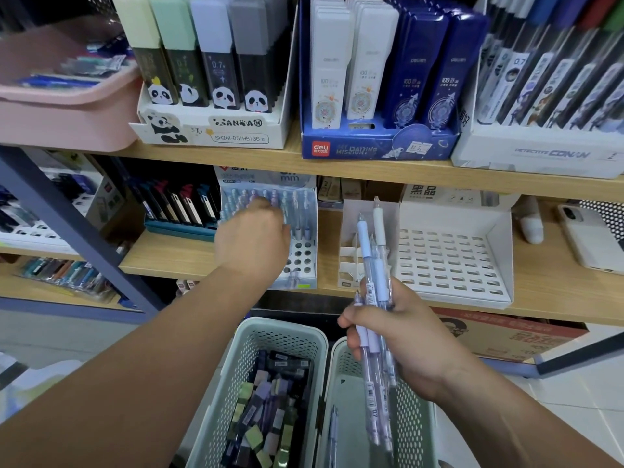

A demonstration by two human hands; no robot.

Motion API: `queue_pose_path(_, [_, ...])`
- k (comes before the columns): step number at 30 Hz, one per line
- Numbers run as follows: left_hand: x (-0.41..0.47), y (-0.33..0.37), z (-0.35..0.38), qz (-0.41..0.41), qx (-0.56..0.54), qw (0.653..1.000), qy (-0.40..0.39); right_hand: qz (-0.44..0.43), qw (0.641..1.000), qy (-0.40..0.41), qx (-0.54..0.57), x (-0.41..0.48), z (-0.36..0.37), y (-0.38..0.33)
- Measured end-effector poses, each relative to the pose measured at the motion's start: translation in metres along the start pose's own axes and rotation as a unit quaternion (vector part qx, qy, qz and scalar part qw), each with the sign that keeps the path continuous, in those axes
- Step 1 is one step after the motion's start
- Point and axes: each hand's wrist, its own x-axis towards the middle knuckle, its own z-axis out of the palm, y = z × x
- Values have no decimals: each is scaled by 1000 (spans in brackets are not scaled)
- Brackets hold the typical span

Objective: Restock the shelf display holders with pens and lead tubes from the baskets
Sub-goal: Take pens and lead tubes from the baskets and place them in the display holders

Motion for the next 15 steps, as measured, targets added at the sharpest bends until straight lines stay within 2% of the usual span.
queue_pose_path(6, [-7, -4, -19, 35, -49, 996, 69, -1, 1000, -30, 10, -1, 1, -6])
queue_pose_path(8, [-14, -1, -29, 49, -122, 989, 73, -3, 999, -38, 0, -1, 4, -7])
queue_pose_path(9, [-20, 4, -33, 36, -201, 978, 48, -3, 999, -42, -7, -1, 6, -6])
queue_pose_path(10, [-27, 11, -35, 2, -309, 951, 0, -1, 999, -49, -14, -2, 7, -6])
queue_pose_path(12, [-41, 27, -37, -85, -518, 842, -126, 6, 997, -66, -33, -3, 12, -5])
queue_pose_path(13, [-48, 32, -36, -114, -576, 792, -166, 7, 996, -72, -47, -3, 14, -3])
queue_pose_path(15, [-58, 37, -31, -152, -628, 737, -198, 7, 995, -70, -64, -4, 19, 0])
